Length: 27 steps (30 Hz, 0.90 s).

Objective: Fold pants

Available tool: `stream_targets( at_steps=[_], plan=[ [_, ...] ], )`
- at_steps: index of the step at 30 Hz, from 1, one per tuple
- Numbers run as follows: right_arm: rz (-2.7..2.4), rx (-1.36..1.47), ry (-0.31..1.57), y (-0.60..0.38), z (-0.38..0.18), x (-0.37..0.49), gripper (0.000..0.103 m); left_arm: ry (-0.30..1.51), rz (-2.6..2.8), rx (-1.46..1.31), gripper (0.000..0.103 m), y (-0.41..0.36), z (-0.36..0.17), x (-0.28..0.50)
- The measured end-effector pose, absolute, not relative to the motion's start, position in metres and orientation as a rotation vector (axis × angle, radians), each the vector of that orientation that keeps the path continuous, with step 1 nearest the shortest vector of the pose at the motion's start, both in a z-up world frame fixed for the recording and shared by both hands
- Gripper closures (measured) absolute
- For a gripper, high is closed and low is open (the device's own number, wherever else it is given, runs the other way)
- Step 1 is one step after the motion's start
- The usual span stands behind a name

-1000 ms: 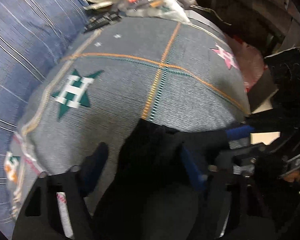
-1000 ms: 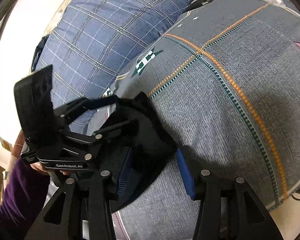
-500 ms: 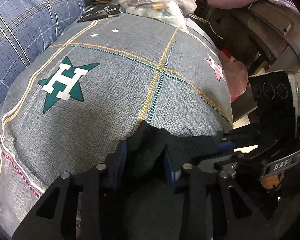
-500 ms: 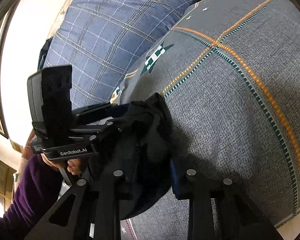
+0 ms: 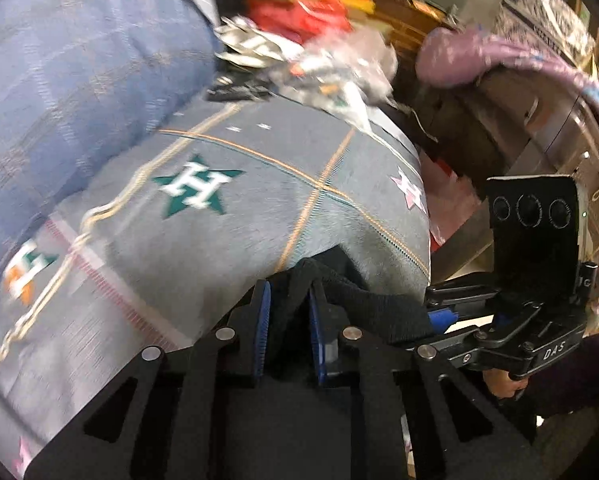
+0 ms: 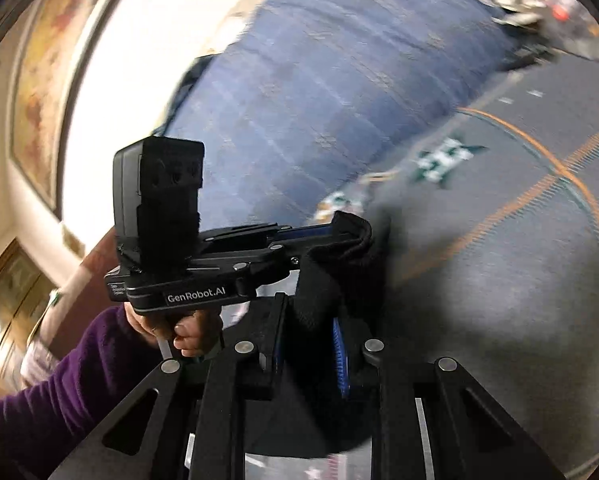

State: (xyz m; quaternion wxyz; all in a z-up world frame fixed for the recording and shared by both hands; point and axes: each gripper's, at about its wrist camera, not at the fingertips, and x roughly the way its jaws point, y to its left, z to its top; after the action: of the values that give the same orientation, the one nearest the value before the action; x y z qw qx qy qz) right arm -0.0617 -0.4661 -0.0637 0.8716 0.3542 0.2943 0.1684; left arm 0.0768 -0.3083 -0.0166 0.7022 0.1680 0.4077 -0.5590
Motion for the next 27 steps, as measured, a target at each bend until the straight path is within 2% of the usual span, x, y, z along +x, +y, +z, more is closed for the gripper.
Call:
stream_targets(
  at_steps=[5, 12, 16, 17, 20, 23, 25, 27],
  plan=[
    [0.472, 0.678, 0.637, -0.409, -0.055, -0.049, 0.086, 0.898, -1.099, 0.297, 0.087, -0.232, -0.012, 0.081],
    [0.629, 0.606, 0.831, -0.308, -0.084, -0.029, 0.087, 0.969, -0.848, 0.08, 0.086, -0.108, -0.044, 0.088],
    [0.704, 0.576, 1.027, -0.264, -0.113, -0.022, 0.08, 0.971, -0.75, 0.025, 0.086, -0.073, -0.059, 0.075],
    [0.704, 0.537, 1.054, -0.258, -0.115, -0.023, 0.075, 0.953, -0.74, 0.024, 0.086, -0.07, -0.059, 0.068],
    [0.693, 0.437, 0.929, -0.261, -0.095, -0.034, 0.072, 0.87, -0.716, 0.063, 0.084, -0.072, -0.049, 0.043],
    [0.544, 0.351, 0.775, -0.279, -0.072, -0.047, 0.069, 0.785, -0.717, 0.082, 0.071, -0.08, -0.037, 0.029],
    [0.365, 0.281, 0.73, -0.287, -0.069, -0.049, 0.067, 0.748, -0.712, 0.073, 0.055, -0.095, -0.032, 0.027],
    [0.205, 0.214, 0.759, -0.295, -0.076, -0.043, 0.067, 0.734, -0.706, 0.081, 0.053, -0.115, -0.032, 0.027]
  ],
)
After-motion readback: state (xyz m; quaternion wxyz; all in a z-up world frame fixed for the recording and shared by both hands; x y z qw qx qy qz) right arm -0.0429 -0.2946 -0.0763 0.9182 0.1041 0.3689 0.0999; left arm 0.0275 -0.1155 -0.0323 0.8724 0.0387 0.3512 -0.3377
